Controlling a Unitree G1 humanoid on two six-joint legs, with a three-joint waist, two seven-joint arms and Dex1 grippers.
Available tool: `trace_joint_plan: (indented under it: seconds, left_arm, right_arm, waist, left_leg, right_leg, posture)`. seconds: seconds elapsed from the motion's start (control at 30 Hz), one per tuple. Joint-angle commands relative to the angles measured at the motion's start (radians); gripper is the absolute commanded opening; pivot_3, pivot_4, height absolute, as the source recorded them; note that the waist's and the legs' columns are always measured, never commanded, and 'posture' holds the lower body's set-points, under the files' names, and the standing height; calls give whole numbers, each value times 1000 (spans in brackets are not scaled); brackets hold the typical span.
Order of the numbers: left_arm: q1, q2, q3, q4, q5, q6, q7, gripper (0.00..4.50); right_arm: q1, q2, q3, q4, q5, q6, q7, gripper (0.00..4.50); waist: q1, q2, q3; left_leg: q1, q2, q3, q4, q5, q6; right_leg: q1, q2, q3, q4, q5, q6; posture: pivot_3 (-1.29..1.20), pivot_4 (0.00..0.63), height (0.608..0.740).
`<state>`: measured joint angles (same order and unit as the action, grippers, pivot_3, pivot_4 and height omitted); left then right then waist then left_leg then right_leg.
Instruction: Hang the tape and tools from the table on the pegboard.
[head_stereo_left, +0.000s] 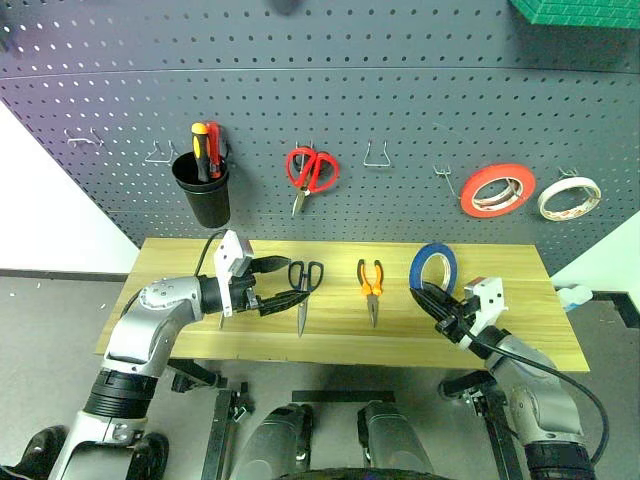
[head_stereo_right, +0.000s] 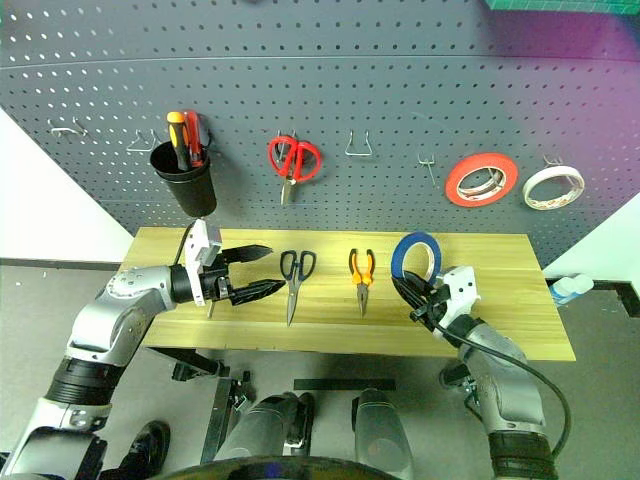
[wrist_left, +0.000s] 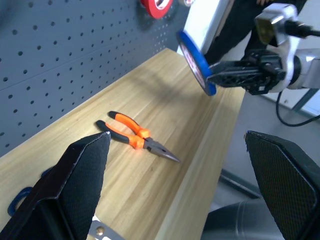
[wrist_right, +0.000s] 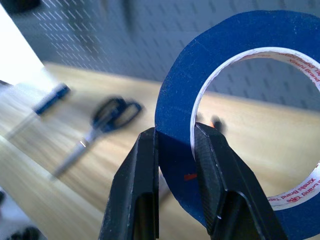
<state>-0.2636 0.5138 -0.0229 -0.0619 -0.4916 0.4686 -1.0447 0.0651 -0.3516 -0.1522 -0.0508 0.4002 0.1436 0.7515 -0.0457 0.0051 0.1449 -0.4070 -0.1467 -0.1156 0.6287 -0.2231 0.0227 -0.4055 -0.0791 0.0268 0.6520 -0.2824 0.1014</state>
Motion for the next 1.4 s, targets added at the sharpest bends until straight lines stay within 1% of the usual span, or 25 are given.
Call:
trace_joint_plan:
  seconds: [0.03, 0.23, 0.37, 0.57, 0.7, 0.77, 0.83, 0.97, 1.17, 1.33, 1.4]
  left_arm:
    - [-19, 31, 37, -51, -53, 29, -24, 4500]
    - [-37, 65, 115, -115, -193, 151, -23, 4500]
    - [-23, 85, 144, -160, -229, 179, -5, 4500]
    - [-2, 98, 153, -180, -225, 166, 4, 4500]
    - [5, 96, 143, -194, -220, 157, 9, 4500]
    - [6, 91, 142, -201, -224, 160, 15, 4500]
    - [10, 90, 140, -206, -222, 158, 19, 4500]
    - [22, 96, 138, -219, -217, 155, 22, 4500]
    - [31, 95, 143, -241, -224, 162, 39, 4500]
    - [38, 97, 145, -255, -229, 168, 51, 4500]
    - [41, 99, 146, -259, -231, 169, 53, 4500]
  right_arm:
    - [-26, 37, -17, -45, 53, -85, 23, 664]
    - [-91, 44, -64, -72, 122, -92, 4, 664]
    - [-105, 33, -70, -98, 145, -81, 2, 664]
    - [-141, 22, -68, -110, 121, -89, -39, 664]
    - [-191, 16, -60, -76, 91, -108, -62, 664]
    - [-208, 25, -59, -46, 74, -116, -84, 664]
    - [-232, 27, -51, 11, 15, -153, -117, 664]
    - [-273, 29, -43, 98, -45, -197, -152, 664]
    - [-347, 23, -30, 304, -164, -320, -216, 664]
    - [-399, 32, -6, 440, -208, -399, -219, 664]
    - [-425, 38, -5, 495, -192, -409, -195, 664]
  waist:
    - [0, -1, -5]
    - [-1, -1, -12]
    - [-1, 1, -23]
    - [-1, 3, -35]
    - [-3, 4, -41]
    - [-2, 4, -47]
    - [-1, 3, -50]
    - [0, 3, -52]
    - [-2, 3, -53]
    - [0, 3, -53]
    - [-2, 4, -52]
  left_leg:
    - [0, 0, 0, 0, 0, 0]
    - [0, 0, 0, 1, 0, -1]
    - [0, 0, 0, 0, 0, -1]
    - [2, 0, 0, 1, 1, -1]
    - [3, 0, 0, 1, 1, -1]
    - [3, 0, 0, 1, 1, -2]
    - [3, 0, 0, 0, 1, -2]
    - [4, 0, 1, 1, 1, -2]
    - [5, 0, 1, 0, 2, -2]
    - [7, 0, 1, 0, 2, -2]
    - [10, 0, 1, 0, 2, -2]
  right_leg:
    - [0, 0, 0, 0, 0, 0]
    - [0, 1, 0, 0, 1, 0]
    - [0, 1, 0, 0, 1, 0]
    - [1, 1, 0, 1, 1, 0]
    - [2, 1, 1, 2, 2, -1]
    - [2, 1, 1, 2, 2, -1]
    - [2, 1, 1, 2, 2, -1]
    - [3, 1, 1, 2, 2, -1]
    - [3, 1, 2, 4, 2, -1]
    - [4, 2, 2, 4, 2, -1]
    - [7, 2, 2, 4, 2, -1]
  posture:
    - [-156, 57, 740]
    - [-157, 46, 740]
    - [-153, 39, 740]
    - [-151, 32, 740]
    - [-144, 28, 740]
    - [-139, 26, 740]
    - [-139, 30, 740]
    - [-126, 30, 740]
    - [-105, 35, 740]
    - [-93, 41, 740]
    - [-92, 42, 740]
